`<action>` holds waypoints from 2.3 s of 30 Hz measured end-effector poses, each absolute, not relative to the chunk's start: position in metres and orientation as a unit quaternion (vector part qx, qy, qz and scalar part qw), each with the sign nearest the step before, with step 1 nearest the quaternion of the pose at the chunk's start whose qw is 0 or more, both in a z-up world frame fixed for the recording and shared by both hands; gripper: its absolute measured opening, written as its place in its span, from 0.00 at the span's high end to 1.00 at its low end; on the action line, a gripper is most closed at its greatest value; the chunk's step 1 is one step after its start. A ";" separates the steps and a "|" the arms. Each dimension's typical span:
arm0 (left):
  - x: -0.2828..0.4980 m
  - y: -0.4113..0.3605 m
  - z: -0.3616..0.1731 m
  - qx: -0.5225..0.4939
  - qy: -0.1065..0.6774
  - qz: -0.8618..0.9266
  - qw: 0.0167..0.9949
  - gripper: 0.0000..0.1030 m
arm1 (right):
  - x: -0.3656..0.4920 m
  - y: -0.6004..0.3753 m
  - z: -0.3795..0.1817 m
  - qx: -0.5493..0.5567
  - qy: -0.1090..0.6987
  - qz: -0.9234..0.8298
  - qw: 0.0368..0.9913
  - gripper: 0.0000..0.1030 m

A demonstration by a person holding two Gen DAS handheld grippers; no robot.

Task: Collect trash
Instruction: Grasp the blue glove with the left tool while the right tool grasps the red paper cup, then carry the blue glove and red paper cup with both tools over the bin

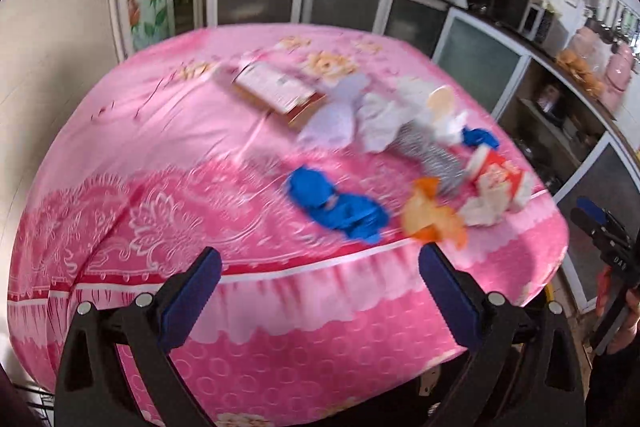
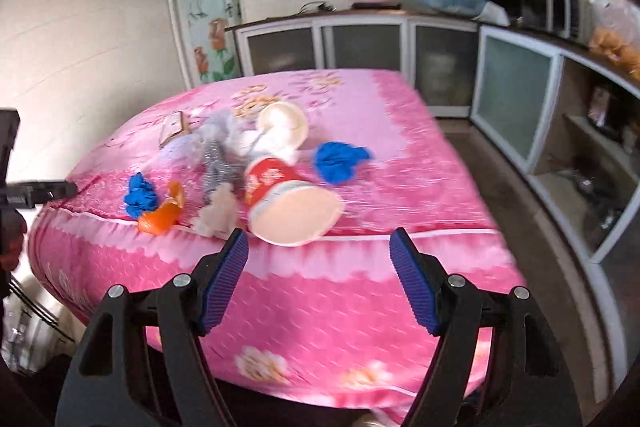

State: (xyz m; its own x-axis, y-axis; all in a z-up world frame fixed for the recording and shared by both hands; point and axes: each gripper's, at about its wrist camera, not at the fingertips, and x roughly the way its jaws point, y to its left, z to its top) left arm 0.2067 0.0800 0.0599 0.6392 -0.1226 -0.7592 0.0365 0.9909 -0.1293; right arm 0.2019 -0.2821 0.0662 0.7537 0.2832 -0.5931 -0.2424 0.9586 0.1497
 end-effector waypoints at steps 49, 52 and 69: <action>0.319 0.071 -0.001 -0.110 0.508 -0.066 0.852 0.87 | 0.271 -0.241 0.033 0.074 0.372 0.205 0.902 0.94; 0.311 0.076 0.011 -0.115 0.496 -0.068 0.858 0.87 | 0.266 -0.246 0.042 0.076 0.359 0.204 0.908 0.94; 0.257 0.053 0.060 -0.089 0.454 -0.097 0.881 0.87 | 0.206 -0.284 0.070 0.060 0.338 0.158 0.926 0.94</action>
State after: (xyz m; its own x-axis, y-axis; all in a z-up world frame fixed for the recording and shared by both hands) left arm 0.2566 0.0528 0.0595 0.5688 -0.2523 -0.7828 0.0903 0.9652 -0.2455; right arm 0.2063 -0.2836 0.0698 0.7221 0.3322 -0.6068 -0.2514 0.9432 0.2171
